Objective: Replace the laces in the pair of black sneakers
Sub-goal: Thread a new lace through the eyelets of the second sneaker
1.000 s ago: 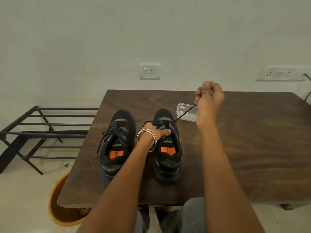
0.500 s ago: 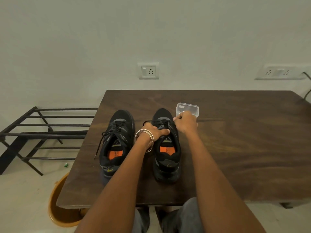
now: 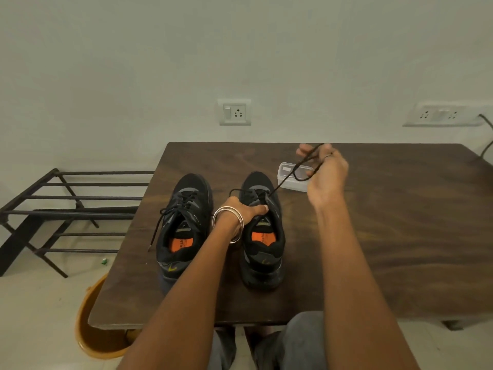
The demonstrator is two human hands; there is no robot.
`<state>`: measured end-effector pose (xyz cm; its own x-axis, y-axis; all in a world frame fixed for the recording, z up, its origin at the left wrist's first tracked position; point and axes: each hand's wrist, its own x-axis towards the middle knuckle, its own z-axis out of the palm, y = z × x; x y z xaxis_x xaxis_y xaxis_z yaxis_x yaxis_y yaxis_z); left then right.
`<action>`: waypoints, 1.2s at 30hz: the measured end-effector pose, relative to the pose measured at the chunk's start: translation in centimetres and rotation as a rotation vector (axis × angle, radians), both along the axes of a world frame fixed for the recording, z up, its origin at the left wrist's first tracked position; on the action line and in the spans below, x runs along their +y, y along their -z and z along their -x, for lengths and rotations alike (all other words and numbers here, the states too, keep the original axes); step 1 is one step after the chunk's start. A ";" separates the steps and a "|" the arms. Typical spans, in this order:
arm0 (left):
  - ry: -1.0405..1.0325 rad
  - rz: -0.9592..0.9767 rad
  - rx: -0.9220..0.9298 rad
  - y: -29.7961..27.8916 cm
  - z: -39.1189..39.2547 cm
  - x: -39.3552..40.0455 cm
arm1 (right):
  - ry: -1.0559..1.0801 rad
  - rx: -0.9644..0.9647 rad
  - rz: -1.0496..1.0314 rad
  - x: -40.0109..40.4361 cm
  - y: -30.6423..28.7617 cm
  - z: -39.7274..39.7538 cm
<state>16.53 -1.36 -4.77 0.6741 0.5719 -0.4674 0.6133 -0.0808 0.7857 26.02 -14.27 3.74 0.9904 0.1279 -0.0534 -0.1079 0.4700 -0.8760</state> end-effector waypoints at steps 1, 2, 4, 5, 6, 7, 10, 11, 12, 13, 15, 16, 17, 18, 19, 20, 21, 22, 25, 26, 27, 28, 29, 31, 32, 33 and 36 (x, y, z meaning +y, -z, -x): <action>0.001 -0.004 0.004 0.0 0.0 0.0 | 0.036 -0.016 -0.054 -0.3 -0.2 0.1; 0.002 -0.004 0.010 0.0 0.0 -0.1 | 0.068 -0.031 -0.058 -0.5 0.0 0.0; 0.001 -0.004 0.015 -0.1 0.0 -0.1 | 0.087 -0.107 0.082 -0.5 0.8 -0.3; 0.003 -0.002 0.017 -0.1 0.1 -0.1 | 0.070 -0.180 0.266 -0.4 1.5 -0.3; 0.002 -0.001 0.019 -0.2 0.1 -0.1 | 0.030 -0.254 0.494 -0.2 2.3 -0.3; -0.002 0.003 0.014 -0.2 0.1 -0.1 | -0.035 -0.318 0.727 0.0 3.3 -0.3; 0.000 0.015 0.013 -0.4 0.2 -0.1 | -0.330 -0.375 1.185 0.7 6.1 0.1; -0.002 0.020 0.012 -0.4 0.2 -0.1 | -0.391 -0.379 1.264 1.0 6.8 0.1; -0.004 0.024 0.010 -0.4 0.2 -0.2 | -0.412 -0.366 1.314 1.2 7.1 0.2; -0.007 0.032 0.004 -0.3 0.2 -0.1 | -0.405 -0.352 1.328 1.3 7.3 0.2; -0.014 0.047 -0.007 -0.4 0.2 -0.2 | -0.361 -0.331 1.298 1.6 7.2 0.1; -0.018 0.055 -0.012 -0.5 0.3 -0.3 | -0.326 -0.325 1.259 1.5 6.7 0.2; -0.026 0.061 -0.016 -0.5 0.3 -0.3 | -0.280 -0.317 1.212 1.5 6.2 0.2; -0.032 0.064 -0.017 -0.6 0.4 -0.4 | -0.225 -0.300 1.156 1.4 5.4 0.3; -0.039 0.065 -0.014 -0.7 0.5 -0.5 | -0.169 -0.281 1.091 1.3 4.7 0.2; -0.046 0.059 -0.009 -0.9 0.6 -0.6 | -0.110 -0.259 1.014 1.1 3.9 0.1; -0.051 0.048 -0.006 -1.0 0.6 -0.8 | -0.045 -0.237 0.935 0.9 3.1 -0.1; -0.054 0.033 -0.003 -1.2 0.7 -1.0 | 0.021 -0.205 0.853 0.5 2.4 -0.2; -0.061 -0.033 -0.004 -1.3 0.6 -1.2 | 0.228 -0.119 0.658 -0.7 1.4 -0.7; -0.061 -0.053 0.000 -1.3 0.6 -1.3 | 0.272 -0.099 0.652 -1.1 1.4 -0.8; -0.059 -0.069 0.005 -1.3 0.6 -1.3 | 0.300 -0.089 0.668 -1.4 1.5 -0.8; -0.052 -0.084 0.008 -1.5 0.6 -1.4 | 0.320 -0.094 0.683 -1.5 1.7 -0.9; -0.046 -0.096 0.010 -1.5 0.6 -1.4 | 0.317 -0.102 0.704 -1.8 2.0 -0.9; -0.032 -0.119 0.025 -1.6 0.6 -1.4 | 0.270 -0.135 0.868 -1.9 2.8 -1.4; -0.025 -0.130 0.029 -1.7 0.6 -1.5 | 0.229 -0.151 1.024 -2.0 2.9 -1.5; -0.025 -0.143 0.028 -1.9 0.7 -1.5 | 0.172 -0.145 1.190 -2.0 3.0 -1.5; 0.000 -0.189 0.019 -2.2 0.5 -1.1 | 0.041 -0.104 1.474 -1.9 2.7 -0.5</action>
